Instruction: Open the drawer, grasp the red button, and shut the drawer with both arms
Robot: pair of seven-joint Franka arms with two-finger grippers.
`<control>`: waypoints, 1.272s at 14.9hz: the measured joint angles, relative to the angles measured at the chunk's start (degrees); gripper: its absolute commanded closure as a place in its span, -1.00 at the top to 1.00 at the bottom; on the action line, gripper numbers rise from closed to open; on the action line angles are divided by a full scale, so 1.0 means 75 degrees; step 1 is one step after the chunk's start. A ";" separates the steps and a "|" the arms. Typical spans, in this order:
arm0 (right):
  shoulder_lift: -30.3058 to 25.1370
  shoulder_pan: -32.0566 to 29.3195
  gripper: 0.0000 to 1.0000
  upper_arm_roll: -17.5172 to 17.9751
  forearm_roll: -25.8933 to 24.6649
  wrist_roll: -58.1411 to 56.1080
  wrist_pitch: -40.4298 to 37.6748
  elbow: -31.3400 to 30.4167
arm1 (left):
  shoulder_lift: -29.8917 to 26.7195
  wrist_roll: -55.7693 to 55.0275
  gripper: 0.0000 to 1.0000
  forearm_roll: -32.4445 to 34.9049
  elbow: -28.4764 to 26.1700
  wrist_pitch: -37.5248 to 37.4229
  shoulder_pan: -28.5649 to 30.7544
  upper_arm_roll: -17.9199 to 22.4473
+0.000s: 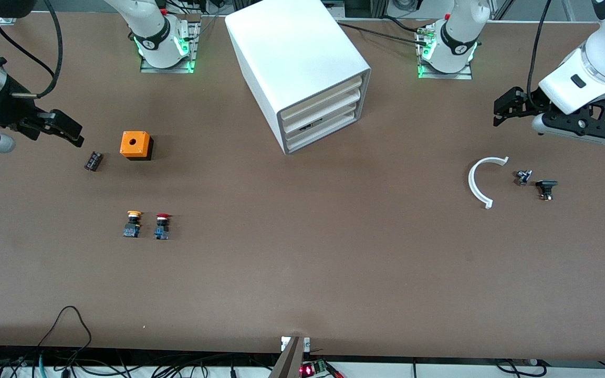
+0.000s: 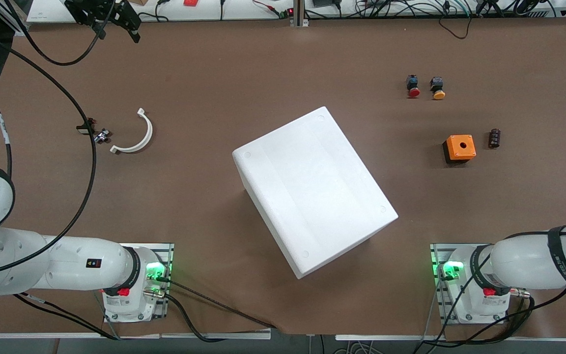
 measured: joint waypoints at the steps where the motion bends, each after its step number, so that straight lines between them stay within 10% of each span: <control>1: 0.0020 0.0000 0.99 -0.0003 0.0001 0.0000 -0.0009 0.0003 | 0.0001 0.0000 1.00 0.0000 -0.0101 0.0112 0.0004 0.0027; 19: 0.0020 0.0003 0.99 -0.0016 0.0202 -0.0540 -0.0355 0.0248 | -0.0028 0.0179 1.00 0.0211 -0.0305 0.0266 0.0037 0.0523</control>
